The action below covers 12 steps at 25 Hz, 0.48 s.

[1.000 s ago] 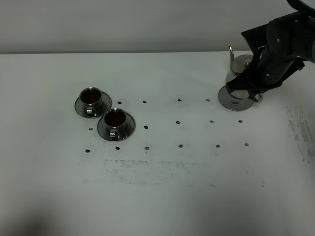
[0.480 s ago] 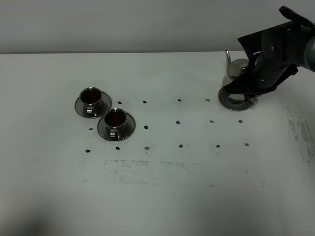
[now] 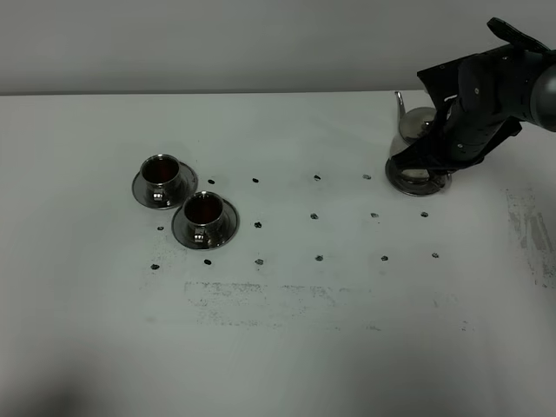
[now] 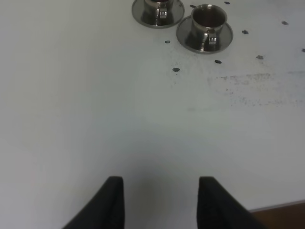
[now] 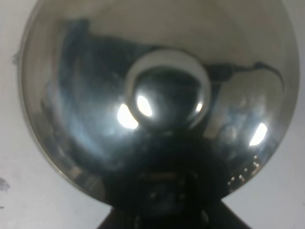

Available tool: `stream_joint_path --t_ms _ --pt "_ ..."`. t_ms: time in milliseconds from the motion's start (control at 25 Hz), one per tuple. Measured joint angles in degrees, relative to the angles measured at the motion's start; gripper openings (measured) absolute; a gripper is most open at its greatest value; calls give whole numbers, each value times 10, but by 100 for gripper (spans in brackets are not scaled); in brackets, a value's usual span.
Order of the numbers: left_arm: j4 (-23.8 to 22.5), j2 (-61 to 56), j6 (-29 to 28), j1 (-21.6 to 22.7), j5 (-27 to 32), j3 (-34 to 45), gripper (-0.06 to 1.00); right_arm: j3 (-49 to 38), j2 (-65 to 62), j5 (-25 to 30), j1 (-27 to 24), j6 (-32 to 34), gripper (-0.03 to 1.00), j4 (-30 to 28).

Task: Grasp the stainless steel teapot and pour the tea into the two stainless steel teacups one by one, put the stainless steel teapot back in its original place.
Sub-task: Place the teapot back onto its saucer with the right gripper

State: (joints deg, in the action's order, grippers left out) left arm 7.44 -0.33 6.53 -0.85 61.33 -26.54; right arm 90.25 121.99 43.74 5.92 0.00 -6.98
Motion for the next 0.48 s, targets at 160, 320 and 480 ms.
stream_joint_path --t_ms 160,320,480 --pt "0 0 0 0 0 0 37 0 5 1 0 0 20 0" --pt "0 0 0 0 0 0 37 0 5 1 0 -5 20 0" --pt "0 0 0 0 0 0 37 0 5 1 0 -8 20 0"
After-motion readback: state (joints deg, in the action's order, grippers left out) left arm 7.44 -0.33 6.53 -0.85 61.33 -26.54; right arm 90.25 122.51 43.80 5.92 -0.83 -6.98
